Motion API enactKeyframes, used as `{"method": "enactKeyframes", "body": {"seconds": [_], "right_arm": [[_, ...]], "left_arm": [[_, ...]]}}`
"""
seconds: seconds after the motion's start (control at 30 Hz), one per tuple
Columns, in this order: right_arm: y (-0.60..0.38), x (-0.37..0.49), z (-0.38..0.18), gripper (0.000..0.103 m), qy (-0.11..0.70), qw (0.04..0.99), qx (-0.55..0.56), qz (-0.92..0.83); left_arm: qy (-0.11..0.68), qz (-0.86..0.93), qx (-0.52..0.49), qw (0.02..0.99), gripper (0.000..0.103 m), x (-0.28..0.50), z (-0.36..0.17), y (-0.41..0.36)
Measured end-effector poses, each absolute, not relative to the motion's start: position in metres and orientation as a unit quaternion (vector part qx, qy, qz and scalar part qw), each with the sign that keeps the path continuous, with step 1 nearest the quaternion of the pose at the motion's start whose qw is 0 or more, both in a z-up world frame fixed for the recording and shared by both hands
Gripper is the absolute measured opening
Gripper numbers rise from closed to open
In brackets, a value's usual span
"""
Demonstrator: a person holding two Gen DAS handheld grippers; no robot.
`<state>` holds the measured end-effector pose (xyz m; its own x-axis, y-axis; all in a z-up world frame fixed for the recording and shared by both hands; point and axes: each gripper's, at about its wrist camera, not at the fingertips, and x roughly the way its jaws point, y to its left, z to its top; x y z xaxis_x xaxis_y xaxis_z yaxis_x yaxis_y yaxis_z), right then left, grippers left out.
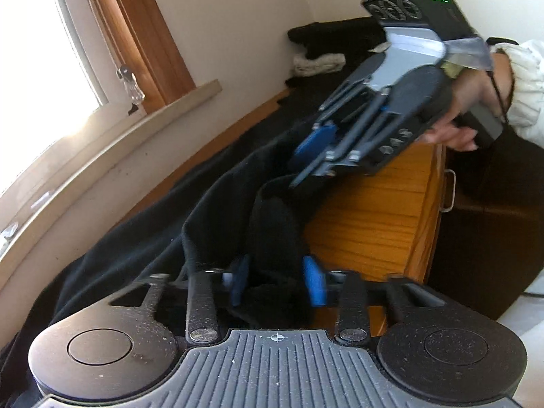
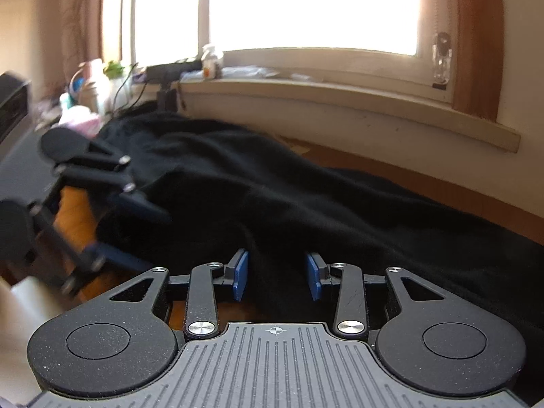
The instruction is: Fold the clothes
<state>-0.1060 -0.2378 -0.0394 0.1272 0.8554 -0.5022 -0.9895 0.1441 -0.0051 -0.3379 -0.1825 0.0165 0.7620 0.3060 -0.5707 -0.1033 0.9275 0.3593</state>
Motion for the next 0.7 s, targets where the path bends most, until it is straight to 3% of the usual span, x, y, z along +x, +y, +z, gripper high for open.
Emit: {"method": "enactKeyframes", "body": {"seconds": [0.03,0.23,0.27,0.3,0.4,0.5,0.57,0.67,0.7], "right_arm": [[-0.239,-0.108,-0.040,0.037,0.193,0.728,-0.181,0.632],[-0.234,-0.116,-0.042,0.034,0.165,0.722,-0.227,0.633],[-0.236,-0.118,-0.040,0.014,0.161,0.716,-0.233,0.638],[-0.238,-0.120,-0.038,0.005,0.157,0.708,-0.241,0.645],[-0.255,-0.133,-0.029,0.004,0.141,0.693,-0.269,0.653],[-0.272,-0.146,-0.030,0.004,0.135,0.682,-0.296,0.655],[-0.278,-0.152,-0.035,0.005,0.137,0.677,-0.311,0.652],[-0.280,-0.155,-0.040,0.010,0.141,0.674,-0.316,0.652],[-0.281,-0.154,-0.038,0.017,0.142,0.675,-0.308,0.656]], "left_arm": [[0.323,0.108,0.148,0.929,0.008,-0.340,0.018,-0.180],[0.283,0.074,0.105,0.950,0.006,-0.367,0.046,-0.171],[0.281,0.072,0.105,0.951,0.006,-0.371,0.050,-0.173],[0.280,0.068,0.102,0.952,0.005,-0.376,0.053,-0.173],[0.278,0.063,0.089,0.955,0.005,-0.390,0.062,-0.173],[0.263,0.069,0.071,0.960,0.020,-0.401,0.072,-0.165],[0.263,0.092,0.073,0.958,0.022,-0.397,0.073,-0.153],[0.270,0.124,0.075,0.952,0.030,-0.386,0.070,-0.131],[0.279,0.135,0.071,0.948,0.032,-0.380,0.065,-0.119]]}}
